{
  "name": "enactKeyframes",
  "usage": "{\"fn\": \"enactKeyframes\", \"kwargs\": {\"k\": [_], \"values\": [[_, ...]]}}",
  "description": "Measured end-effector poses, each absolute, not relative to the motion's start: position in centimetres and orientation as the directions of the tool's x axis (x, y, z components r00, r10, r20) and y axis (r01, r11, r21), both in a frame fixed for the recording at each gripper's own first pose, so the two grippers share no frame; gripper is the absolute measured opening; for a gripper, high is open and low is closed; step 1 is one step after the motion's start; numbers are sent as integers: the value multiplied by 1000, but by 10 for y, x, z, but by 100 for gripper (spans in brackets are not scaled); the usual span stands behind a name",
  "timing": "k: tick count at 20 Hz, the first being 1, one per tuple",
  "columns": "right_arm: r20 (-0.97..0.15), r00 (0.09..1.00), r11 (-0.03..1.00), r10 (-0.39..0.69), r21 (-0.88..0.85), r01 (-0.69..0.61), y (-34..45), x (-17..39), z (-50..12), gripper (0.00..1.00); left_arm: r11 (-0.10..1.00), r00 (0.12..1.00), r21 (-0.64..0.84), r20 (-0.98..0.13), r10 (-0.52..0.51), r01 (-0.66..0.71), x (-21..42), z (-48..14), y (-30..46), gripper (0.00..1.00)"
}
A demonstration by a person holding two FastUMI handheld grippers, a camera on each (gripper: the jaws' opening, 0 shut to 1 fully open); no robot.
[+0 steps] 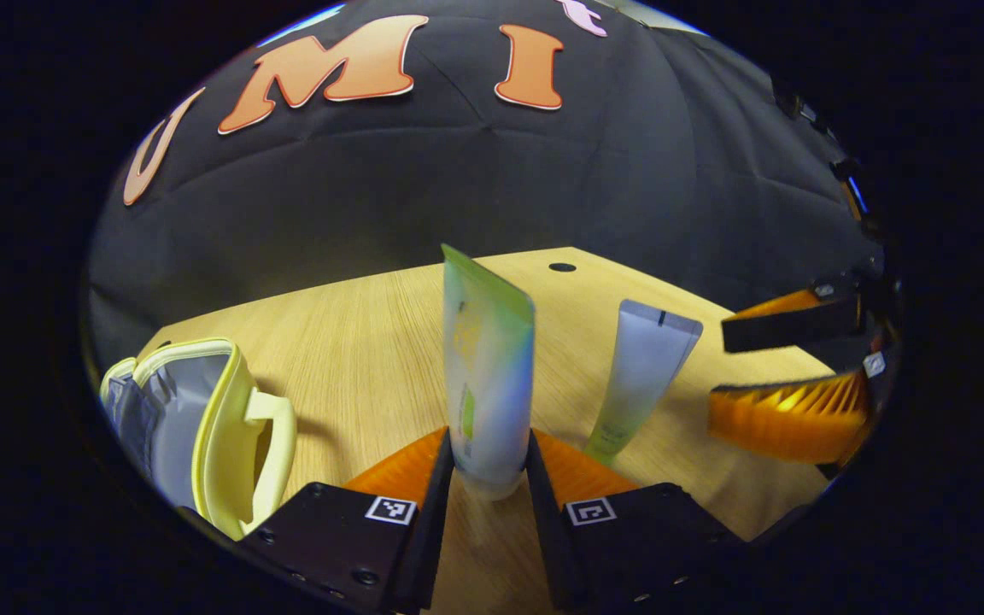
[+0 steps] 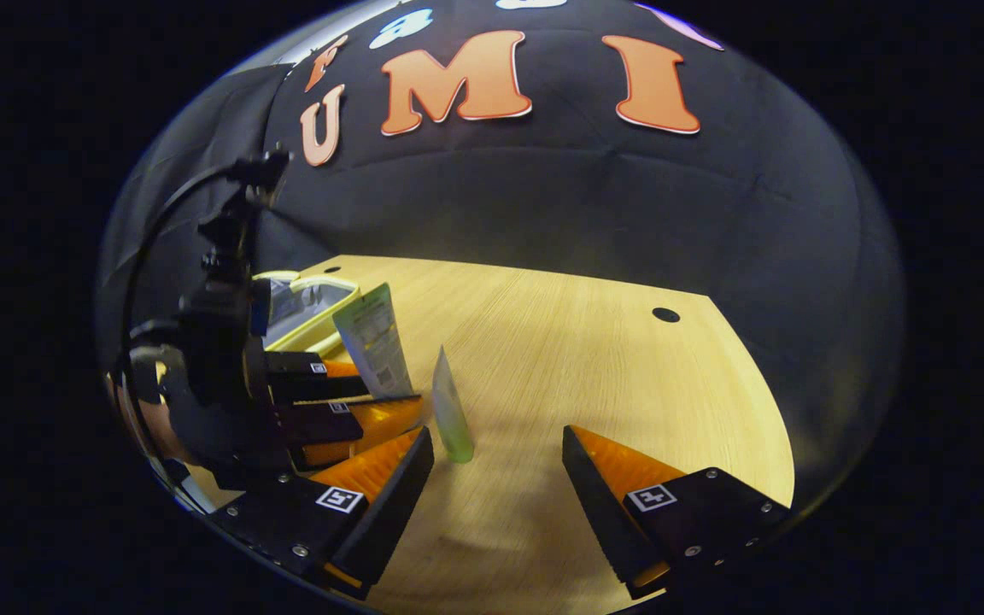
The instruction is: First open the suitcase, pack the skin care products into it, and then close the suitcase.
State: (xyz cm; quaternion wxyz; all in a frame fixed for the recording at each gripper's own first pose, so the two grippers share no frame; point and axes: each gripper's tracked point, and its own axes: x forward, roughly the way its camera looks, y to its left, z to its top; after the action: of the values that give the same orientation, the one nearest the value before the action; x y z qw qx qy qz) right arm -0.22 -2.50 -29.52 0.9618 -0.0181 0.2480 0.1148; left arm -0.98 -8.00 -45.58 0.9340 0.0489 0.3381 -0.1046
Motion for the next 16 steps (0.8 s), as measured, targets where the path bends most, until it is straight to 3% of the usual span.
{"fn": "enactKeyframes", "kwargs": {"k": [4,7,9,15,16], "values": [[-490,829,960,271,68,-273,-9,12,-310,97,988,766,-21,-630,-131,152,-10,-436,-69,46],[-483,821,952,303,114,-285,6,22,-317,95,992,797,28,-599,-79,120,-2,-411,-50,46],[-487,811,946,325,145,-291,14,27,-325,89,995,807,29,-587,-62,97,-3,-394,-41,46],[-508,789,935,345,264,-239,32,36,-338,51,998,817,58,-576,14,24,-16,-360,-2,46],[-510,791,936,337,275,-222,32,35,-341,35,998,817,64,-576,26,14,-19,-358,4,46]]}}
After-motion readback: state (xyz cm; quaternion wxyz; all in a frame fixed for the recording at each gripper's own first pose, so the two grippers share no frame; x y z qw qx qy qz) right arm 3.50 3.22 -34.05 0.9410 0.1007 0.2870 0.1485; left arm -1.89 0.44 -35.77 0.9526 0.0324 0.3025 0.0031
